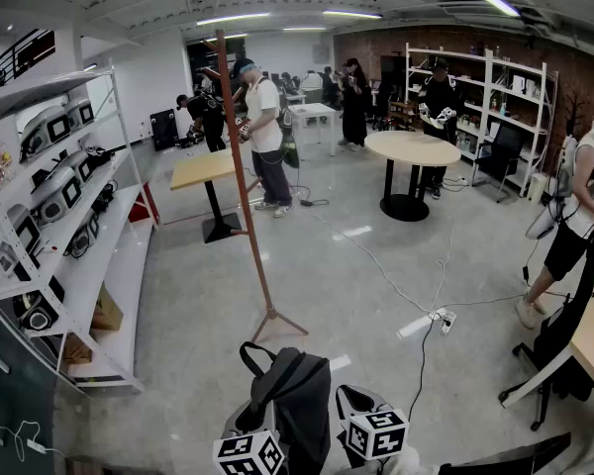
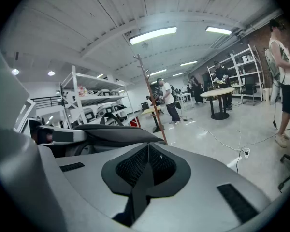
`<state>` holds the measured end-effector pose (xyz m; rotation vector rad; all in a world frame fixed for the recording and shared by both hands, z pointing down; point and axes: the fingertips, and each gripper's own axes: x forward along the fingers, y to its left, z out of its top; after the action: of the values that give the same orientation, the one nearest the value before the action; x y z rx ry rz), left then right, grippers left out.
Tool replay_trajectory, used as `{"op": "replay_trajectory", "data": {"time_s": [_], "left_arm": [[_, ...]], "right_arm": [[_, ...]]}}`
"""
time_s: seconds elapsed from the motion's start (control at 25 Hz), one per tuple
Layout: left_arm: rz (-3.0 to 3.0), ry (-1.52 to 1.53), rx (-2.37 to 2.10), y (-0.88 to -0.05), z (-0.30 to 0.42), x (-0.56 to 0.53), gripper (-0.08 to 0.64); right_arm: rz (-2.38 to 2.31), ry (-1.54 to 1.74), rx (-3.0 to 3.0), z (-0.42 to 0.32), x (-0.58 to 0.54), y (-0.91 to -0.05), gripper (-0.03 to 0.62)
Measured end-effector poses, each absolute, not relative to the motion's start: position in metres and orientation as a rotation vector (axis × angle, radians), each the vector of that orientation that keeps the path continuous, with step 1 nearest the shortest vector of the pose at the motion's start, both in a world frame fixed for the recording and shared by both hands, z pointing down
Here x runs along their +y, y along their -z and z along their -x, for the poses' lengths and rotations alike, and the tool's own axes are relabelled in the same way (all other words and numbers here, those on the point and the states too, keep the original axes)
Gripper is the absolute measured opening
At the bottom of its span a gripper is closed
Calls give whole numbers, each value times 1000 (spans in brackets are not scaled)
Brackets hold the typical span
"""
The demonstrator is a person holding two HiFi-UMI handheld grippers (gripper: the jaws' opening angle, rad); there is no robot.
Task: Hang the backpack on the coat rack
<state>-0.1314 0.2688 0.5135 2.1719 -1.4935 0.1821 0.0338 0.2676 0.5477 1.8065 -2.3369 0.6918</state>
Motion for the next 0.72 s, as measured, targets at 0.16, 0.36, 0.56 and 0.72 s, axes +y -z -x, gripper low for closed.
{"op": "replay_trajectory", "data": {"time_s": [0.16, 0.36, 0.56, 0.72], "left_arm": [[-2181, -189, -1502, -514, 135, 263, 81], [-2184, -186, -1500, -514, 136, 252, 81], [-2189, -182, -1497, -515, 132, 237, 81], [-2192, -183, -1493, -517, 128, 220, 81]], "right_arm": [[-1834, -680, -2327, -36, 259, -546, 14], [-1849, -680, -2320, -38, 247, -545, 14], [-1864, -678, -2327, -44, 229, -545, 14], [-1879, -689, -2323, -50, 211, -549, 14]]}}
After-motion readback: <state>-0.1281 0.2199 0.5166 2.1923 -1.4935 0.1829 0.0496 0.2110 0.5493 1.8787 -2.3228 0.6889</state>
